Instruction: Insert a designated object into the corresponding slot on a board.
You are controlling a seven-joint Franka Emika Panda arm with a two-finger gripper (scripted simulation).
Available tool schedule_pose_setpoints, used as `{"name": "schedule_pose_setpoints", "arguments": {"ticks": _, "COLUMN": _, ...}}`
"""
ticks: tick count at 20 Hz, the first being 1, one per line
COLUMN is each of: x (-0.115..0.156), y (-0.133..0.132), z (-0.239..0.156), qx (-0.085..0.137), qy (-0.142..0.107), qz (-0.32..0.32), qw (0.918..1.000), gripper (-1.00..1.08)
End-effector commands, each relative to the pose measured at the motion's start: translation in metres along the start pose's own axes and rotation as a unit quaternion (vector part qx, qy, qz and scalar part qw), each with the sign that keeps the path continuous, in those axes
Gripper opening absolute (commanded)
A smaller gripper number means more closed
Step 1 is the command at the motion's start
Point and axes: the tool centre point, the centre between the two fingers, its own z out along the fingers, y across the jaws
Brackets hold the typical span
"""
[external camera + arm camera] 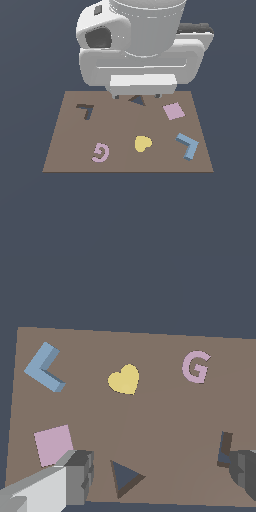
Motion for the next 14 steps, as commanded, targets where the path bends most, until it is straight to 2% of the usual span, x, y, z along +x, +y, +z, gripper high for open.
{"name": "schedule_pose_setpoints", "arguments": {"ticks": 1, "x": 0.0, "y": 0.0, "z": 0.0, "qx": 0.0, "qy": 0.0, "qz": 0.0, "qw": 1.0, "gripper": 1.0}}
{"name": "schedule_pose_setpoints", "arguments": {"ticks": 8, "x": 0.001, "y": -0.006, "z": 0.005, "qx": 0.0, "qy": -0.001, "qz": 0.011, "qw": 0.9999, "gripper": 1.0}}
{"name": "schedule_pose_setpoints", "arguments": {"ticks": 14, "x": 0.004, "y": -0.022, "z": 0.017, "qx": 0.0, "qy": -0.003, "qz": 0.039, "qw": 0.9992, "gripper": 1.0}}
